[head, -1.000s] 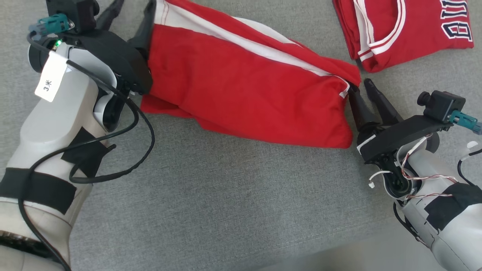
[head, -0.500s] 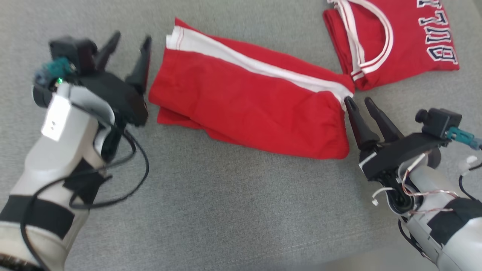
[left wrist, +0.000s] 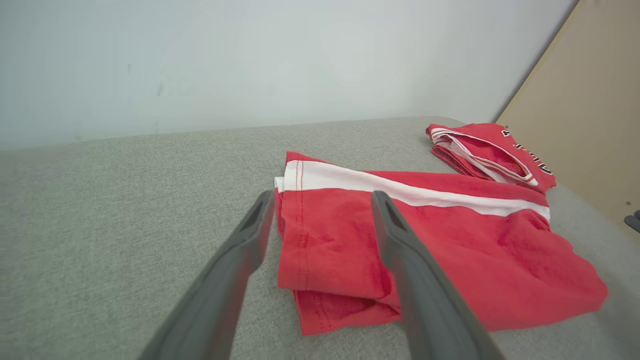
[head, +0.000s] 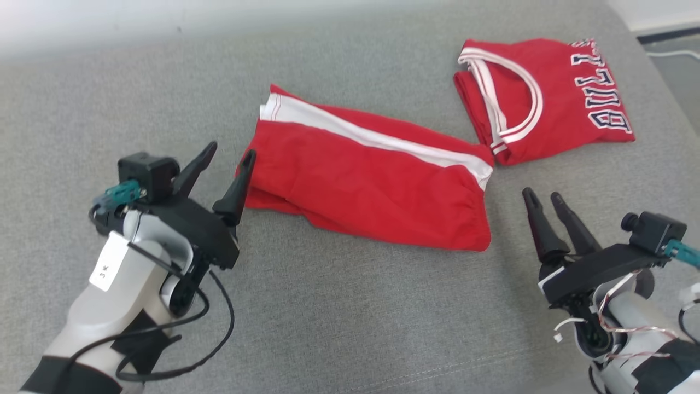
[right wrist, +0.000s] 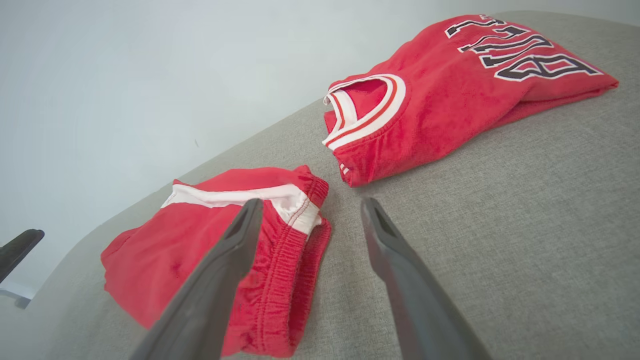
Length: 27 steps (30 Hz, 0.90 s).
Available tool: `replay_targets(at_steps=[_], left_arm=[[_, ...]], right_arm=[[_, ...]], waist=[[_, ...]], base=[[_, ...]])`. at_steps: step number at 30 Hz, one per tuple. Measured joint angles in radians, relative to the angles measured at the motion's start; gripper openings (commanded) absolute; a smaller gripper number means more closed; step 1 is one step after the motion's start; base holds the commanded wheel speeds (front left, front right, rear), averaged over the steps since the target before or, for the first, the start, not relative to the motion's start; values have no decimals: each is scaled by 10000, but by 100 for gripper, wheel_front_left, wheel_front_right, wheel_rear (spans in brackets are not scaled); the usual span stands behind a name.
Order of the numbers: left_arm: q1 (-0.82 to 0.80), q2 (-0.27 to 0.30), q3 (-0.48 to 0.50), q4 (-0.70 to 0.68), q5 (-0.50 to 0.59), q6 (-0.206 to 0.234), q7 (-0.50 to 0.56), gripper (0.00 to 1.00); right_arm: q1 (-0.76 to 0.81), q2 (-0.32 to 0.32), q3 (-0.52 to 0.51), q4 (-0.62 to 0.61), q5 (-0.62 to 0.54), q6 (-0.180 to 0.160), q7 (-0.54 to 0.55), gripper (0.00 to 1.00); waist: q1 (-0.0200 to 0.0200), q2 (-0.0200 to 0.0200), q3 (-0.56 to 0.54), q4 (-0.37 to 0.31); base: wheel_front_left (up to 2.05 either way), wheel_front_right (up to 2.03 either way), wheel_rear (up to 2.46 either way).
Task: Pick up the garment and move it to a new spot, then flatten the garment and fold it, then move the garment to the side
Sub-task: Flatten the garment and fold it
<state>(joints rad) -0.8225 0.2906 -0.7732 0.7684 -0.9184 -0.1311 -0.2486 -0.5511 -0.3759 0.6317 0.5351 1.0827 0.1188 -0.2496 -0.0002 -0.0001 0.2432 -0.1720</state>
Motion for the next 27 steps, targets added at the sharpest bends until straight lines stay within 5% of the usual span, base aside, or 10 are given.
replay_targets(at_steps=[9, 19, 27], left_arm=[[377, 301, 130, -364, -568, 2, -2, 100], [899, -199, -301, -1561, 119, 12, -12, 100], [1925, -318, -10, -2903, 782, 660, -12, 100]], right_arm=[[658, 520, -550, -477, -278, -148, 0, 100], [799, 1037, -1290, 255, -88, -407, -2, 100], [651, 1490, -1383, 700, -13, -349, -29, 100]], waist=[[0, 0, -182, -488], [2, 0, 39, -415], [1, 0, 63, 110]], base=[[0, 0, 0], [0, 0, 0], [0, 0, 0]])
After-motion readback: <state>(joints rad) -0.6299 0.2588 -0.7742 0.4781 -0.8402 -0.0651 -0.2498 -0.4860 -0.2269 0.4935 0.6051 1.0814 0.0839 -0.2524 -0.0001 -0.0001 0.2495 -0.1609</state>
